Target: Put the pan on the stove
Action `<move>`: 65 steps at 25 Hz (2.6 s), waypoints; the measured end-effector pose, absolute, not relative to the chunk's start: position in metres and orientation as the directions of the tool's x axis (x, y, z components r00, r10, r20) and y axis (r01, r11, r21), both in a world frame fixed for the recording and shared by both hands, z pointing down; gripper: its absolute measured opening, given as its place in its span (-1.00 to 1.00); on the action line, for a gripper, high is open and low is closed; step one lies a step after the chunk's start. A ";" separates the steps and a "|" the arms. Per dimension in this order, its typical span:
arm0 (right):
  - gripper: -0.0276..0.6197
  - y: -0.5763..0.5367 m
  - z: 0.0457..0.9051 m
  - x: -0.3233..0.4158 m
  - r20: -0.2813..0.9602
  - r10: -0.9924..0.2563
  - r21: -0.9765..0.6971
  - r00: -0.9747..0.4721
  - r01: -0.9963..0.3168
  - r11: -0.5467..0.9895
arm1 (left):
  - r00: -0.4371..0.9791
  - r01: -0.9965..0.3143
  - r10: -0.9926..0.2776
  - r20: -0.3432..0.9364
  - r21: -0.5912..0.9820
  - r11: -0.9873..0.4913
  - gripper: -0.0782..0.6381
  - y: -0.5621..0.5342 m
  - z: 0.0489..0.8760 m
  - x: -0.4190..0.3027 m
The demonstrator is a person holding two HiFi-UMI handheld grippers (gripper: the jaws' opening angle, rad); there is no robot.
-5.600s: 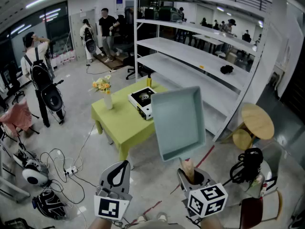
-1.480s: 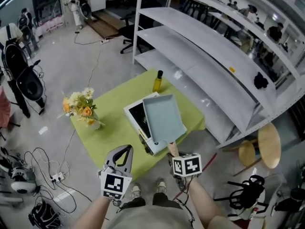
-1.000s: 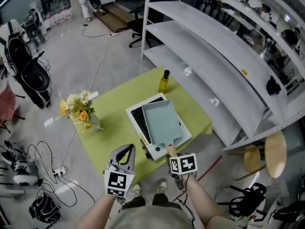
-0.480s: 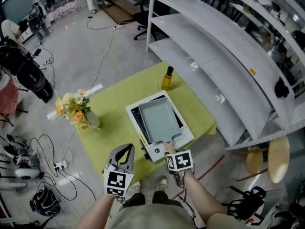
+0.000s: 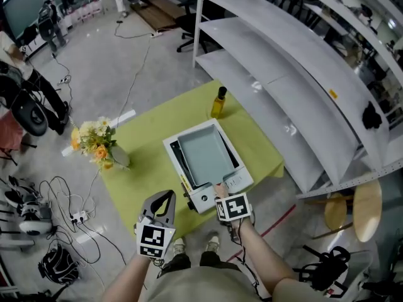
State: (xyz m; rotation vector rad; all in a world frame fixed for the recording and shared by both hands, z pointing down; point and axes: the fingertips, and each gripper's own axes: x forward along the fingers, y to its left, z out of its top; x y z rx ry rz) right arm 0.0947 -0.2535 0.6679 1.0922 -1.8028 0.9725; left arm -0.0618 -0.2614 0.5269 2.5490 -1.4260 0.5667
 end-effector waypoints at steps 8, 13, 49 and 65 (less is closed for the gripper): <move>-0.53 -0.259 0.665 0.090 0.893 -0.308 -0.223 -0.327 -0.918 0.329 | 0.471 -0.852 -0.782 0.408 -0.019 -0.523 -0.76 -0.256 0.529 -0.060; -0.40 -0.263 0.660 0.090 0.878 -0.343 -0.206 -0.334 -0.911 0.358 | 0.467 -0.855 -0.782 0.413 -0.014 -0.518 -0.76 -0.252 0.531 -0.063; -0.86 -0.245 0.422 0.099 0.498 -0.705 -0.234 -0.505 -0.861 0.451 | 0.473 -0.854 -0.864 0.173 -0.152 -0.498 -0.76 -0.233 0.379 -0.079; -0.90 -0.179 0.325 0.090 0.279 -0.755 -0.151 -0.593 -0.804 0.575 | 0.517 -0.840 -0.855 0.041 -0.167 -0.516 -0.76 -0.191 0.310 -0.073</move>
